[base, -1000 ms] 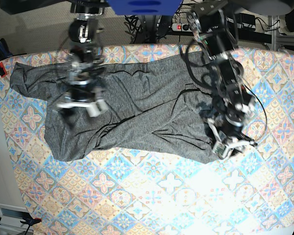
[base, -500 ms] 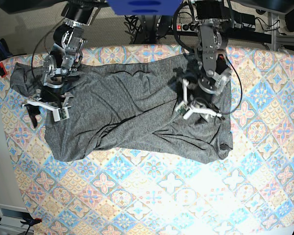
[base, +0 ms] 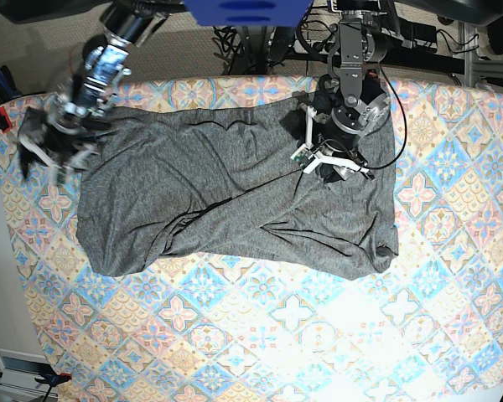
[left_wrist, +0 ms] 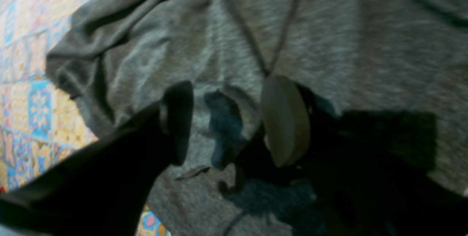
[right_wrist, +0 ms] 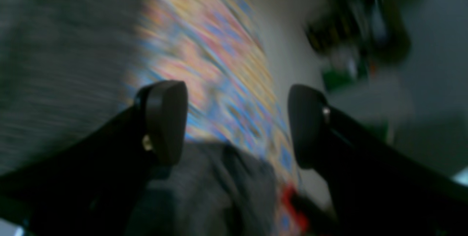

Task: Layout the t-shirt on the table in an organized manner, then fold the t-shirt properly
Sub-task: 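Grasp the shirt's edge corners with both grippers and pull them apart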

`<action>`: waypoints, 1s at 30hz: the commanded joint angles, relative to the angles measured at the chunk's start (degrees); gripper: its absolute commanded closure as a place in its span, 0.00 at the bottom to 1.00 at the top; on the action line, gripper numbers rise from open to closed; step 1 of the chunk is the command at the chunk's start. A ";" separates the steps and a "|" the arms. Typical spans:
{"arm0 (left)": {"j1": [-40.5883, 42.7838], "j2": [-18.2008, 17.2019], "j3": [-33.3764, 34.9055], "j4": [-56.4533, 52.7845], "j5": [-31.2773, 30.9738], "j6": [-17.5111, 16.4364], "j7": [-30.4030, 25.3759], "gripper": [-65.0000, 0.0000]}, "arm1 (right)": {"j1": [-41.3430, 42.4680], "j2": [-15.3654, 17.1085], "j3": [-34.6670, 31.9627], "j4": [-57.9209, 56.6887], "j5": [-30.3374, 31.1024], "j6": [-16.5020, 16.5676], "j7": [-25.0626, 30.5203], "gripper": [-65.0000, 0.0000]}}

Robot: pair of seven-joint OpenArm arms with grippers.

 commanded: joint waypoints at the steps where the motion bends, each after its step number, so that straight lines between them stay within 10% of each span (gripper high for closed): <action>1: -0.32 0.17 0.16 1.18 -0.39 0.34 -0.91 0.50 | 0.81 0.22 1.00 1.23 1.98 -0.15 1.81 0.36; 23: -0.32 0.09 0.08 0.82 -0.30 0.34 -0.91 0.50 | 0.81 2.42 13.05 6.51 42.94 -0.15 -23.69 0.36; 30: -0.32 0.09 0.08 0.82 -0.30 0.34 -0.91 0.50 | 0.72 2.42 14.98 7.83 44.35 -0.15 -25.36 0.36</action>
